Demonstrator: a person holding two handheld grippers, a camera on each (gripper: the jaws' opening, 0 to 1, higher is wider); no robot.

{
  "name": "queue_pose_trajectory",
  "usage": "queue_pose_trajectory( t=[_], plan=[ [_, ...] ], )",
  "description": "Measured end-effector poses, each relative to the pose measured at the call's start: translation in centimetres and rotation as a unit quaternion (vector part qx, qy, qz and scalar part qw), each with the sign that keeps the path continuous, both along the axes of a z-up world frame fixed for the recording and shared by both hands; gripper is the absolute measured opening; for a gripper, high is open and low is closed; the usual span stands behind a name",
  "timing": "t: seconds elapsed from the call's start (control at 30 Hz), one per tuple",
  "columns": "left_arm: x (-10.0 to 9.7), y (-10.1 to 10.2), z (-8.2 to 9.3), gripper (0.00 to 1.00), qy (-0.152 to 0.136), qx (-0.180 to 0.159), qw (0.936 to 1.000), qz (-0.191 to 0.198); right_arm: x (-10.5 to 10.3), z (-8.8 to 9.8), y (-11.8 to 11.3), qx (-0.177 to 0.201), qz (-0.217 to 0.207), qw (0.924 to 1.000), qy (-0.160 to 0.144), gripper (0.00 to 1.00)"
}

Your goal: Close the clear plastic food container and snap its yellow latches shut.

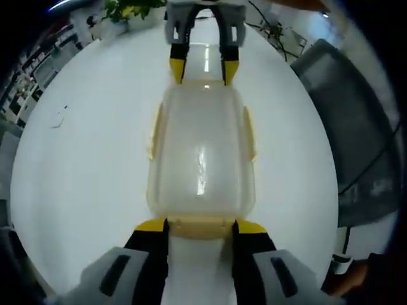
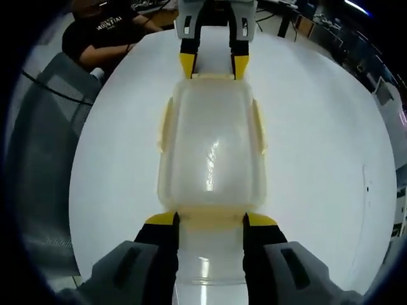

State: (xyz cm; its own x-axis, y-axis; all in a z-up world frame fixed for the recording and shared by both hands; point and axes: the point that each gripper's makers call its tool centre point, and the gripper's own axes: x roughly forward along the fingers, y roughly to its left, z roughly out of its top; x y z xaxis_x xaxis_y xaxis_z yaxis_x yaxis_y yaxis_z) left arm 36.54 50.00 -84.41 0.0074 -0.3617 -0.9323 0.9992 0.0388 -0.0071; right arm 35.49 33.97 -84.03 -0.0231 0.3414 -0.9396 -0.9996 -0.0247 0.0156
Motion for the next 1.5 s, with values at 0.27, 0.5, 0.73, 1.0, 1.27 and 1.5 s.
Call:
queue_pose_trajectory(
  t=[0.27,0.5,0.73,1.0,1.27,1.5],
  plan=[
    [-0.3,-0.2,2.0,0.34,-0.008,-0.016,0.9998,0.009,0.4,1.7,0.0,0.018,0.002,0.9998,-0.007,0.36],
    [-0.6,-0.6,3.6,0.34,-0.019,-0.018,0.9996,0.009,0.5,3.1,-0.1,0.029,0.004,0.9995,-0.015,0.36],
    [-0.9,-1.3,5.4,0.34,-0.028,-0.018,0.9993,0.014,0.3,5.0,-0.8,0.042,0.009,0.9988,-0.025,0.36],
    [-1.3,-3.1,6.6,0.34,-0.035,-0.018,0.9991,0.016,0.0,6.1,-2.5,0.042,0.010,0.9985,-0.035,0.36],
    [-1.4,-5.5,7.2,0.34,-0.034,-0.023,0.9991,0.014,-0.3,7.0,-4.8,0.043,0.005,0.9984,-0.038,0.36],
    [-1.3,-7.7,7.9,0.34,-0.035,-0.028,0.9990,0.009,-0.4,7.5,-7.0,0.045,0.001,0.9981,-0.041,0.36]
  ],
)
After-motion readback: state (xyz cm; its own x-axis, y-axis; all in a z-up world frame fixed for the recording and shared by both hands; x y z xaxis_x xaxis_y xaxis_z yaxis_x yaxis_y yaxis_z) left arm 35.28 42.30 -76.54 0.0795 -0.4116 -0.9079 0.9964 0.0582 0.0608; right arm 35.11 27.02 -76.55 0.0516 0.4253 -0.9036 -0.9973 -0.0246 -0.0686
